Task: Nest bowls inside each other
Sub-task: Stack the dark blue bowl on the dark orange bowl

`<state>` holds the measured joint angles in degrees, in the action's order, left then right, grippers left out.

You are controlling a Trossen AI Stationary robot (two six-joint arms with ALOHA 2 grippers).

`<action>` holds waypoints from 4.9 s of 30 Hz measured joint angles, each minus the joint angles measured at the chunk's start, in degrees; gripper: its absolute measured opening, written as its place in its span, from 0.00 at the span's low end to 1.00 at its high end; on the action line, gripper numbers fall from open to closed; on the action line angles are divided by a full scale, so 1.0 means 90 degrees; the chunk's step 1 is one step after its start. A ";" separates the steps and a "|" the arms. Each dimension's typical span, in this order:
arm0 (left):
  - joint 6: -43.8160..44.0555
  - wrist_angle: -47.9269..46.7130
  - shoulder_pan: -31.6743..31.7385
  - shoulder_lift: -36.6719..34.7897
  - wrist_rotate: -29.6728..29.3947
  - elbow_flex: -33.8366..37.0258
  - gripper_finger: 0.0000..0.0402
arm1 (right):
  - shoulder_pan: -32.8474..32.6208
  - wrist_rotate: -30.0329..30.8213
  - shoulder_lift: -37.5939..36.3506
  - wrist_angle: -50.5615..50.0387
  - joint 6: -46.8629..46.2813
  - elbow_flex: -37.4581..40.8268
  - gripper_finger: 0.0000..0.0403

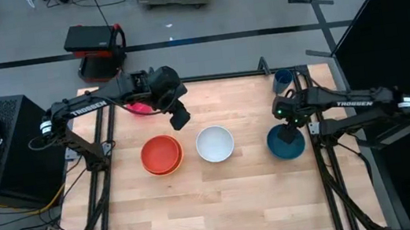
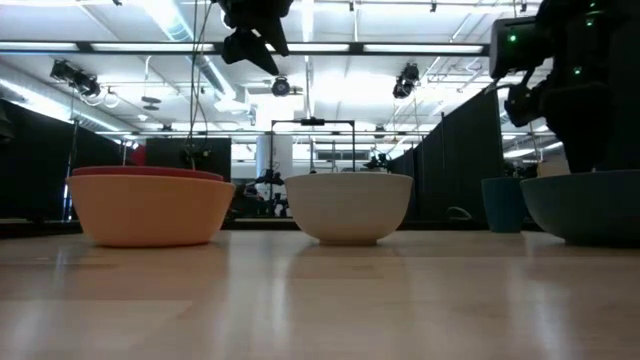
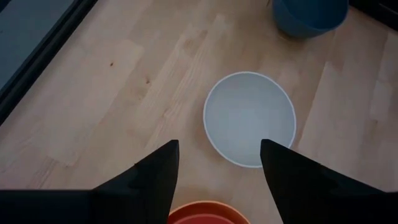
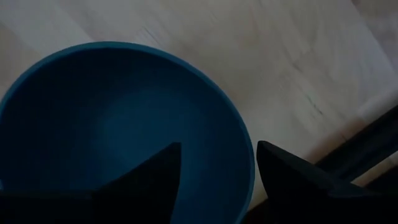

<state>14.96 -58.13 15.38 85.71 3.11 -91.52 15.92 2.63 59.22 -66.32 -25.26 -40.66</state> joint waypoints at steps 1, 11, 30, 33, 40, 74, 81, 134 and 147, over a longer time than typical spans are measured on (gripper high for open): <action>-0.0002 0.0000 0.0000 0.0000 0.0000 0.0000 0.53 | 0.0000 -0.0005 0.0031 0.0000 0.0000 0.0000 0.48; -0.0005 -0.0001 0.0000 0.0001 -0.0001 0.0002 0.53 | 0.0001 -0.0111 0.0181 0.0010 0.0002 0.0000 0.33; -0.0011 -0.0001 0.0000 0.0002 -0.0002 0.0002 0.53 | 0.0002 -0.0172 0.0276 0.0022 0.0002 -0.0001 0.00; 0.0000 0.0000 0.0000 0.0002 -0.0002 0.0002 0.53 | 0.0002 -0.0211 0.0260 0.0010 -0.0003 -0.0117 0.00; 0.0164 0.0350 -0.0001 0.0003 -0.0030 0.0003 0.53 | 0.0138 -0.0078 0.0291 0.0149 0.0092 -0.1087 0.00; 0.0604 0.1368 -0.0002 0.0022 -0.0217 0.0005 0.53 | 0.0417 0.0107 0.1007 0.0149 0.0656 -0.3537 0.20; 0.0533 0.1304 -0.0002 0.0022 -0.0220 0.0005 0.53 | 0.0416 0.0041 0.1024 0.0000 0.0777 -0.3377 0.36; 0.0466 0.0925 -0.0002 0.0019 -0.0227 0.0005 0.53 | 0.1137 -0.0255 0.3136 0.1325 0.2247 -0.2441 0.55; 0.0407 0.0925 0.0000 0.0019 -0.0228 0.0005 0.53 | 0.1152 0.0033 0.2868 0.1323 0.2450 -0.2780 0.57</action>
<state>18.63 -49.80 15.38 85.89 1.06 -91.48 26.29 2.94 85.03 -54.42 -3.21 -65.69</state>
